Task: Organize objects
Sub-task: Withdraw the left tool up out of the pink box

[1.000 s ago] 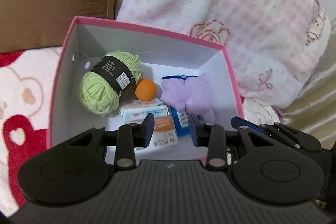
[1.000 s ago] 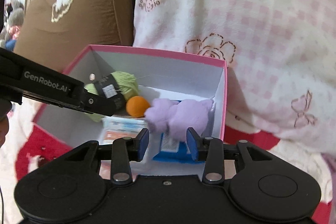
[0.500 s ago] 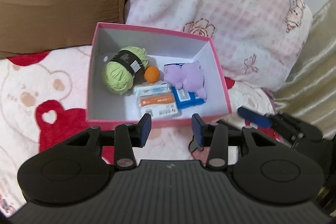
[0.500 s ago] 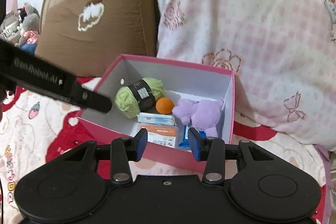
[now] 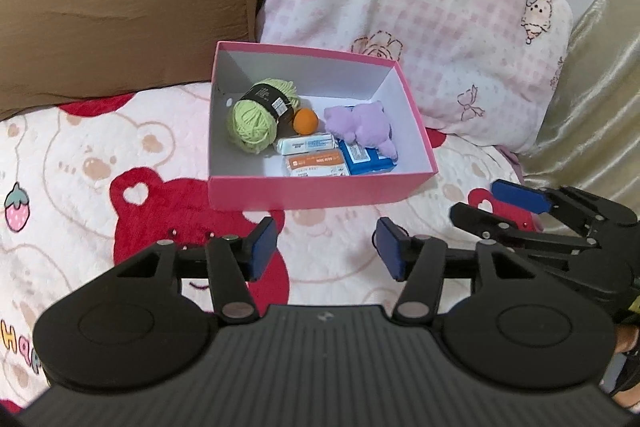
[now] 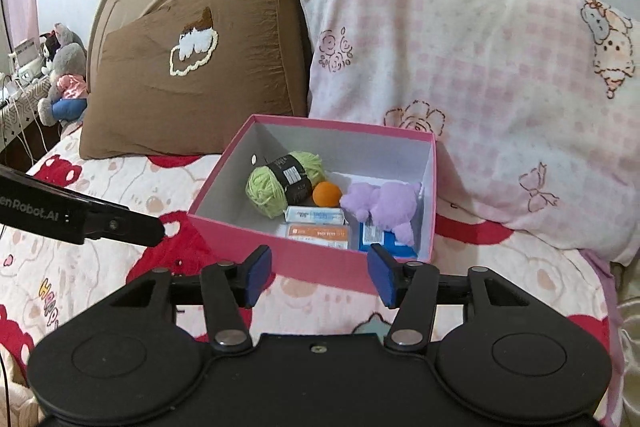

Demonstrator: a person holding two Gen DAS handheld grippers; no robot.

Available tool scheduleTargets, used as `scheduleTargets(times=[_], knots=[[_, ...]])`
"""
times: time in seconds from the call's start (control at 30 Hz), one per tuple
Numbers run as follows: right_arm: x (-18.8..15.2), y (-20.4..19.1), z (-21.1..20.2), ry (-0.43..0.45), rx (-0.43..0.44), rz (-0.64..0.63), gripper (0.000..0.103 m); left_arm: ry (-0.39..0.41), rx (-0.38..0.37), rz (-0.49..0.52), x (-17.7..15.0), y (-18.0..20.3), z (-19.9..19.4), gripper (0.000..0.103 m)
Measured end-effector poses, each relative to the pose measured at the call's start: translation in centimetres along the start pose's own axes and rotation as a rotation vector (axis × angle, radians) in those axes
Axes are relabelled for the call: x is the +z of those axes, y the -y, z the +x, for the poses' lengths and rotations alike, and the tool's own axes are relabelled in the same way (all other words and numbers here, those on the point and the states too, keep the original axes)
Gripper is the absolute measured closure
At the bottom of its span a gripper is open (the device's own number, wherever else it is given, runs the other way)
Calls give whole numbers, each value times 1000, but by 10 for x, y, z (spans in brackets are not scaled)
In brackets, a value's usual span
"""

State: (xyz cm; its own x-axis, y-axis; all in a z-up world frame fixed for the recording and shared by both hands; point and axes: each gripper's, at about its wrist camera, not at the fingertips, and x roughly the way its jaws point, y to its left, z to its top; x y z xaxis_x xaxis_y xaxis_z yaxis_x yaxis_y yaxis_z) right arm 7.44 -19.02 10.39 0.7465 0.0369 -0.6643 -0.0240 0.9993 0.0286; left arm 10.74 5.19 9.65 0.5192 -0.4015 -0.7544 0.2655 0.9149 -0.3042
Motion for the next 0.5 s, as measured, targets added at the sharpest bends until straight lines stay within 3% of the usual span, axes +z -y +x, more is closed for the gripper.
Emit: scheduleTargets(times=[0.17, 0.27, 0.43, 0.5], knots=[[-7, -7, -18, 14, -75, -27, 25, -20, -40, 12, -7, 4, -18, 38], [-10, -9, -25, 5, -85, -27, 23, -11, -49, 12, -11, 5, -26, 32], [-18, -11, -30, -13, -99, -16, 23, -19, -33, 6, -20, 1, -25, 29], [-22, -11, -33, -14, -95, 8, 15, -18, -11, 6, -24, -1, -25, 26]])
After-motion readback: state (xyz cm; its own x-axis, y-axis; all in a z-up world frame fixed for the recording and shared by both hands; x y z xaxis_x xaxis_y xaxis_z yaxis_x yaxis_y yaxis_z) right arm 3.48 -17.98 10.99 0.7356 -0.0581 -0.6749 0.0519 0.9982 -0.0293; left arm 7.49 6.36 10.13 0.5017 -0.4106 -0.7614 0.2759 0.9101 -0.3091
